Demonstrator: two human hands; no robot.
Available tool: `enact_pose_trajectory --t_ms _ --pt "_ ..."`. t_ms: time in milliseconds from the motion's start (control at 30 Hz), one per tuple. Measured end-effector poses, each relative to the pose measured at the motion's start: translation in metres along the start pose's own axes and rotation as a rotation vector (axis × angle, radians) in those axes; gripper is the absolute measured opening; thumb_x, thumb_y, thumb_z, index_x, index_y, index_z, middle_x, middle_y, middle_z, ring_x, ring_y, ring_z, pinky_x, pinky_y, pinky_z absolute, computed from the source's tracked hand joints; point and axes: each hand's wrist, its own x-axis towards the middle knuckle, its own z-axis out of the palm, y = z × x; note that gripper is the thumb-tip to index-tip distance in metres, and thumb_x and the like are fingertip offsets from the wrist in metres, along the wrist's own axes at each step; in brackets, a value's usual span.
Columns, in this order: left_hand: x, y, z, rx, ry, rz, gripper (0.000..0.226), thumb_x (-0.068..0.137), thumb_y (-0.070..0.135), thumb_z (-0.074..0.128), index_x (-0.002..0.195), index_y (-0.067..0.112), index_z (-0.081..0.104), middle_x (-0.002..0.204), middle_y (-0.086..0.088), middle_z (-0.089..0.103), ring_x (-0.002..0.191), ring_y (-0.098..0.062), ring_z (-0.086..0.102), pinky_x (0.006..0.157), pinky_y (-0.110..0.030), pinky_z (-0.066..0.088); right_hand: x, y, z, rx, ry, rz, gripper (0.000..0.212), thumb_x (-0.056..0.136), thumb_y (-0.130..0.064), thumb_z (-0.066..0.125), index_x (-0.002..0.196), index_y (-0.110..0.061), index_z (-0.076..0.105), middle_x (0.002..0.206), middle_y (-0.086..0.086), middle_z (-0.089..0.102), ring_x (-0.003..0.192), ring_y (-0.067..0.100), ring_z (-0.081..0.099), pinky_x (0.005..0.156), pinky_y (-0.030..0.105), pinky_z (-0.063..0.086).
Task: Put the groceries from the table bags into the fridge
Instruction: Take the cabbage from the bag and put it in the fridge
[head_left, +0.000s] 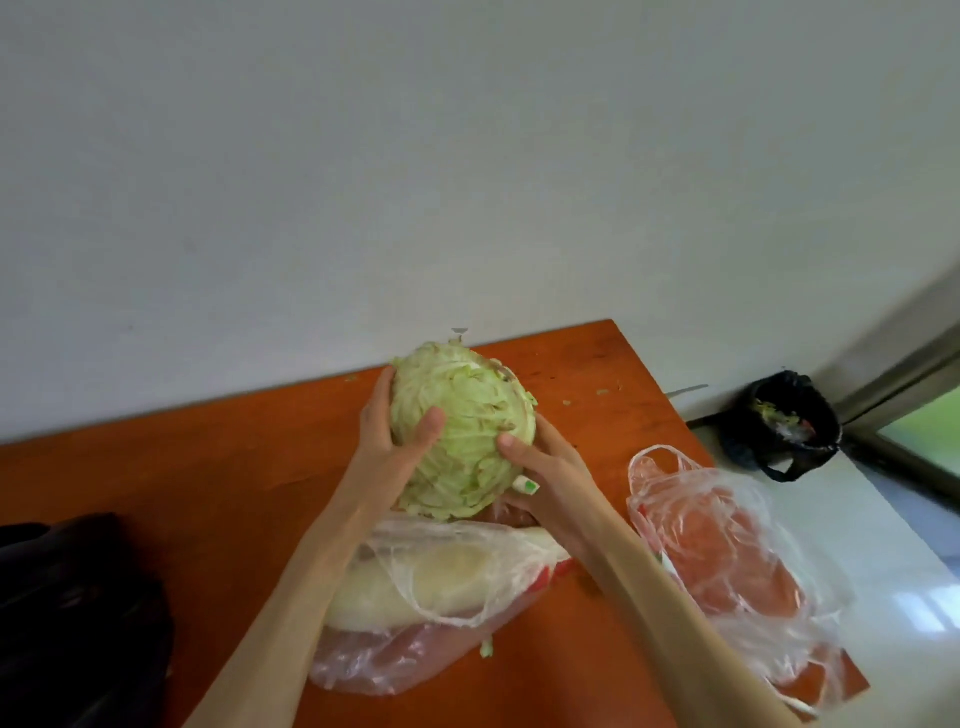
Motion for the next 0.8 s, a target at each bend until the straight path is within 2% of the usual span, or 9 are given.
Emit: enact_pose_trajectory --t_ms 33,100,200,333,433,533,600,700,800 --pt "-0.004 0.007 0.005 -0.029 -0.027 0.016 0.129 0.037 0.086 0.062 0.145 0.038 0.01 0.152 0.004 0.018 0.134 -0.017 0.032 0.103 -0.04 0.041 -0.01 -0.009 -0.003 -0.034 0.018 -0.042 0.067 0.073 -0.027 0.076 0.133 -0.025 0.046 0.121 -0.002 0.063 0.106 0.017 0.064 0.088 0.044 0.054" --pt "-0.013 0.023 0.021 -0.033 -0.071 0.068 0.129 0.041 0.077 0.071 0.145 0.039 0.007 0.153 0.004 0.017 0.135 -0.016 0.031 0.105 -0.042 0.039 -0.031 -0.026 -0.011 -0.07 0.051 -0.12 0.07 0.07 -0.031 0.077 0.133 -0.025 0.046 0.124 -0.002 0.062 0.11 0.019 0.062 0.092 0.048 0.051" --pt "-0.025 0.045 0.055 0.017 -0.131 0.17 0.119 0.054 0.063 0.076 0.146 0.038 0.006 0.154 0.005 0.015 0.136 -0.014 0.028 0.106 -0.037 0.038 -0.072 -0.047 -0.029 -0.049 0.11 -0.222 0.076 0.067 -0.032 0.078 0.134 -0.021 0.044 0.126 0.002 0.061 0.109 0.021 0.063 0.087 0.044 0.054" --pt "-0.046 0.076 0.11 0.061 -0.271 0.282 0.12 0.044 0.07 0.071 0.143 0.041 0.01 0.152 0.004 0.019 0.135 -0.016 0.032 0.106 -0.045 0.039 -0.138 -0.062 -0.062 0.003 0.242 -0.333 0.079 0.067 -0.029 0.08 0.136 -0.022 0.042 0.128 0.004 0.058 0.11 0.022 0.062 0.087 0.046 0.054" --pt "-0.079 0.097 0.164 0.081 -0.403 0.376 0.123 0.04 0.077 0.07 0.143 0.04 0.014 0.15 0.002 0.024 0.133 -0.018 0.036 0.104 -0.046 0.041 -0.204 -0.067 -0.092 0.028 0.377 -0.419 0.074 0.07 -0.025 0.077 0.136 -0.02 0.043 0.129 0.006 0.057 0.109 0.021 0.063 0.081 0.039 0.056" --pt "-0.128 0.112 0.228 0.075 -0.558 0.435 0.126 0.036 0.08 0.069 0.142 0.04 0.015 0.149 0.001 0.027 0.13 -0.019 0.04 0.099 -0.042 0.047 -0.285 -0.063 -0.125 0.027 0.533 -0.506 0.065 0.074 -0.023 0.075 0.132 -0.025 0.047 0.121 0.002 0.062 0.1 0.015 0.066 0.072 0.029 0.057" --pt "-0.171 0.116 0.273 0.046 -0.689 0.455 0.12 0.04 0.076 0.072 0.141 0.043 0.016 0.148 0.003 0.027 0.129 -0.019 0.041 0.094 -0.039 0.051 -0.345 -0.055 -0.148 0.037 0.627 -0.559 0.064 0.073 -0.023 0.075 0.13 -0.027 0.047 0.117 -0.003 0.063 0.099 0.013 0.066 0.07 0.027 0.056" --pt "-0.242 0.117 0.339 0.017 -0.814 0.493 0.115 0.045 0.067 0.073 0.141 0.038 0.017 0.146 0.003 0.03 0.128 -0.02 0.042 0.096 -0.044 0.049 -0.439 -0.036 -0.181 0.063 0.762 -0.612 0.068 0.068 -0.026 0.072 0.131 -0.027 0.048 0.123 -0.003 0.06 0.109 0.016 0.062 0.08 0.033 0.055" --pt "-0.316 0.112 0.399 -0.017 -0.914 0.535 0.11 0.048 0.063 0.071 0.141 0.034 0.021 0.143 0.003 0.035 0.125 -0.015 0.044 0.098 -0.036 0.048 -0.529 -0.015 -0.211 0.062 0.895 -0.654 0.066 0.068 -0.025 0.073 0.13 -0.026 0.049 0.126 -0.001 0.058 0.109 0.017 0.062 0.086 0.039 0.055"
